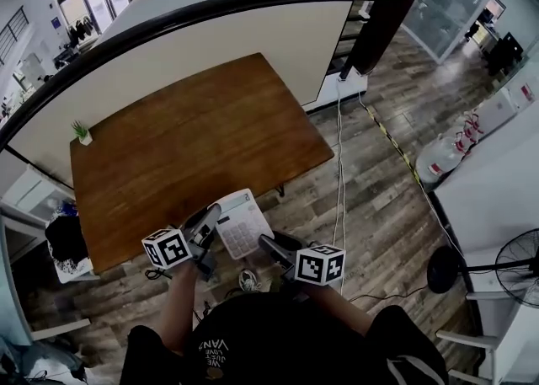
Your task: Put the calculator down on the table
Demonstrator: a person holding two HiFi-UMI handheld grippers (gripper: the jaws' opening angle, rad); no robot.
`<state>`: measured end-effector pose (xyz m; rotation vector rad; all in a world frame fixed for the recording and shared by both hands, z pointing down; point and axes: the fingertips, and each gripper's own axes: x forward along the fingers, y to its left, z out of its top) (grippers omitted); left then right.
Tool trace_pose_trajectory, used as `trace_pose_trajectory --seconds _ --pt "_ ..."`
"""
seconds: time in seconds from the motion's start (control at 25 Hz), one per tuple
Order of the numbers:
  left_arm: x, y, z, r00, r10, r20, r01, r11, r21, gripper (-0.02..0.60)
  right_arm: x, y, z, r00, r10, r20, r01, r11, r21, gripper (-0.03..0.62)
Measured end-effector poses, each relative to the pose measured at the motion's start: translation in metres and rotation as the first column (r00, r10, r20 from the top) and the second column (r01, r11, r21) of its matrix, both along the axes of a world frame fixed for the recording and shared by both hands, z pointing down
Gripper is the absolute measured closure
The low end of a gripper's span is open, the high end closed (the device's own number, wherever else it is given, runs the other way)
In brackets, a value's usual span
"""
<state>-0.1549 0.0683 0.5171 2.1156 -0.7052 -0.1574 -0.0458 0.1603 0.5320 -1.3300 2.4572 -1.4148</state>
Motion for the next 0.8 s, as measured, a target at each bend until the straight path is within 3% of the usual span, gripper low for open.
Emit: trace_pose_trajectory --seconds 0.36,0.8 --pt "0.007 -0.032 0.012 1.000 -0.023 -0.009 0.023 1.000 -0.012 0.520 0.011 -0.036 0.010 1.000 -0.022 -0.003 0.022 1.000 -0.015 0.451" --pt "0.032 -0.111 0.011 0.994 -0.112 -0.006 0.112 0.994 0.007 0.521 0.043 -0.128 0.010 0.989 -0.150 -0.017 0.149 0.989 -0.015 0.451"
